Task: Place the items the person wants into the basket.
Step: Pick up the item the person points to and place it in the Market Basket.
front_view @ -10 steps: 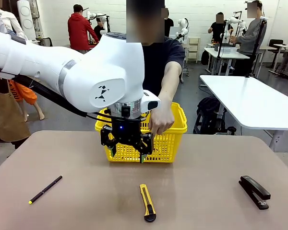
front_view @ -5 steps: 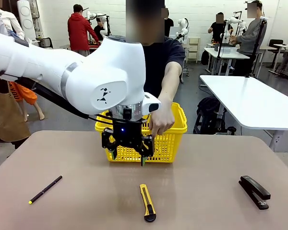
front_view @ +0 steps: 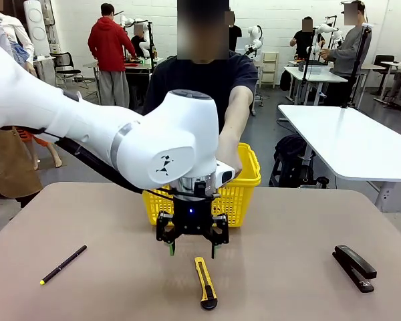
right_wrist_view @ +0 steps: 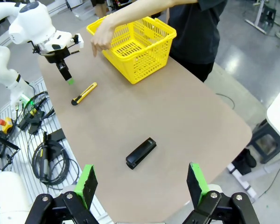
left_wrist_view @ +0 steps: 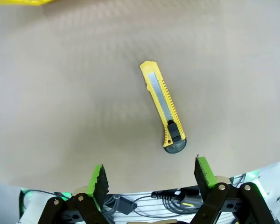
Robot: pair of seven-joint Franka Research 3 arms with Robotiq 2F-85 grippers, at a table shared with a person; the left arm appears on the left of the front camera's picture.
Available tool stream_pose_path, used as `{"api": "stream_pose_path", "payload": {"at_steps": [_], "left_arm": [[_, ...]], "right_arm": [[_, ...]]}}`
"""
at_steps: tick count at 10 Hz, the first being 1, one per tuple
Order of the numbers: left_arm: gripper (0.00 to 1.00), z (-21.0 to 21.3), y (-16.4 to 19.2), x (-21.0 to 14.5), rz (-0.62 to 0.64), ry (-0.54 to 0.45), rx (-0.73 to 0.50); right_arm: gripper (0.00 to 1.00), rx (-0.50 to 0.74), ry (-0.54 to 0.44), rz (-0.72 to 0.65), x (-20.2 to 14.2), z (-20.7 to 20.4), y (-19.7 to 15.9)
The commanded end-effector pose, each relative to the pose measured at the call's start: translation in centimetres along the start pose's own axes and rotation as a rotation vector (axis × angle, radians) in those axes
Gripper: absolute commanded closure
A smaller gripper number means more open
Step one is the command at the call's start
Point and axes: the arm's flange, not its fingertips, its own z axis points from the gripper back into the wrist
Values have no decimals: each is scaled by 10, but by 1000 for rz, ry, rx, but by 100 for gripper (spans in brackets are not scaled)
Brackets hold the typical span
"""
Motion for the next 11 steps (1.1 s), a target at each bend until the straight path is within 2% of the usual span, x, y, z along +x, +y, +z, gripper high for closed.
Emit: {"api": "stream_pose_path", "payload": {"at_steps": [1, 3, 5, 8, 11], "left_arm": [[4, -19, -7, -4, 99, -8, -31], [4, -36, -14, -6, 162, -32, -30], [4, -51, -24, -5, 185, -5, 1], [4, -69, -32, -8, 207, -27, 42], [4, -79, -33, -9, 208, -34, 2]], "right_arm": [[0, 5, -11, 7, 0, 1, -1], [0, 5, -11, 7, 0, 1, -1], [0, 5, -11, 7, 0, 1, -1], [0, 5, -11, 7, 0, 1, -1], [0, 5, -11, 7, 0, 1, -1]]}}
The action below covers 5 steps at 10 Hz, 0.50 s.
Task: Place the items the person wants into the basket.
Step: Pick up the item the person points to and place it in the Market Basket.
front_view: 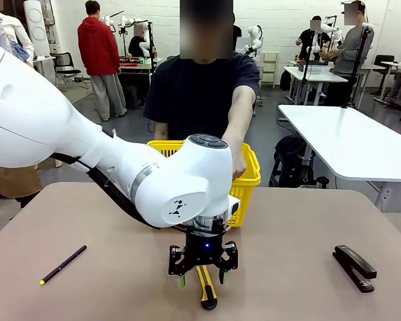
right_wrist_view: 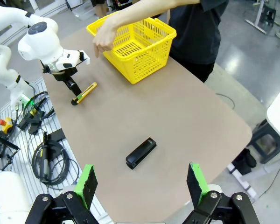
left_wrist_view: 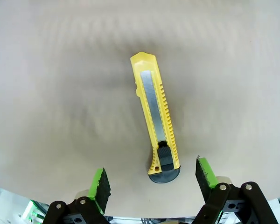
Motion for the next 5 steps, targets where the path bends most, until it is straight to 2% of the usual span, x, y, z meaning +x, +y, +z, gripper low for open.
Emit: {"api": "stream_pose_path", "payload": {"at_steps": [1, 5], "left_arm": [[4, -11, -6, -1, 41, -50, -44], [4, -26, -4, -1, 28, -88, -28]], "right_arm": [[0, 5, -11, 7, 0, 1, -1], [0, 5, -11, 7, 0, 1, -1]]}}
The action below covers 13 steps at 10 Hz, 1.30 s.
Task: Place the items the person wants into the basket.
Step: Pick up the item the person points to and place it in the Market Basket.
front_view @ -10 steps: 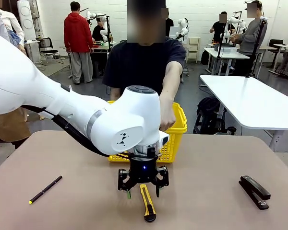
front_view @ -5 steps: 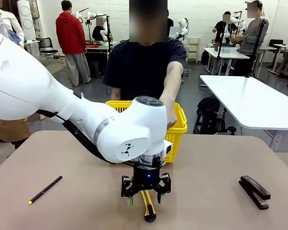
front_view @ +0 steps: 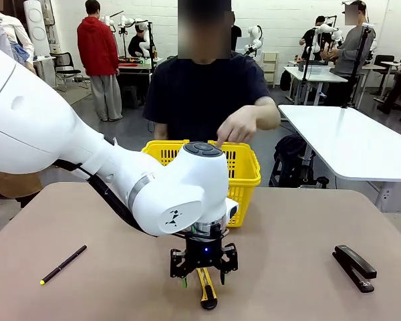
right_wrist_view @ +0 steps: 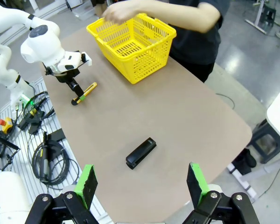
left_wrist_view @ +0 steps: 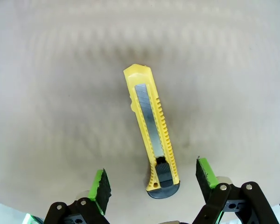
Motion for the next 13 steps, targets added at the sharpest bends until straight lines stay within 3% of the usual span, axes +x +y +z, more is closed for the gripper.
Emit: {"api": "stream_pose_path", "payload": {"at_steps": [1, 12, 13], "left_arm": [[4, -12, -6, -4, 38, -69, 8], [4, -25, -12, 9, 42, -118, -2], [42, -24, -11, 9, 28, -134, -16]], "right_arm": [[0, 5, -11, 7, 0, 1, -1], [0, 5, -11, 7, 0, 1, -1], [0, 5, -11, 7, 0, 1, -1]]}}
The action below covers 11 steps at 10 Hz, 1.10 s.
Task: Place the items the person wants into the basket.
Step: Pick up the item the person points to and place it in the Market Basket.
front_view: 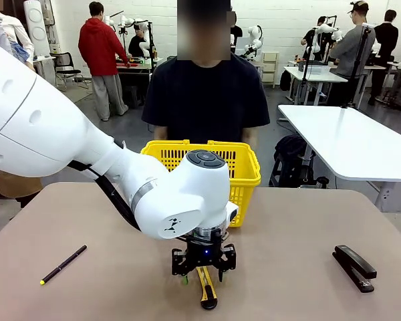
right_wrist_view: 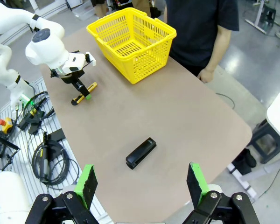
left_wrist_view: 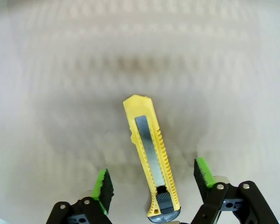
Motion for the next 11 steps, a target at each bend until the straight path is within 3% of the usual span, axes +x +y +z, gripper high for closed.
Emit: {"api": "stream_pose_path", "payload": {"at_steps": [1, 2, 4, 5, 7, 11], "left_arm": [[63, -8, -7, -4, 35, -72, -21], [100, -8, -7, -4, 33, -71, -21], [100, -8, -8, -3, 37, -59, -22], [88, -8, -8, -3, 34, -57, -20], [100, -8, -8, -3, 31, -43, -20], [100, -6, -7, -3, 9, -31, -26]], "right_arm": [[0, 5, -11, 7, 0, 1, -1], [0, 5, -11, 7, 0, 1, -1], [0, 5, -11, 7, 0, 1, -1], [0, 5, -11, 7, 0, 1, -1], [0, 5, -11, 7, 0, 1, -1], [0, 5, -11, 7, 0, 1, -1]]}}
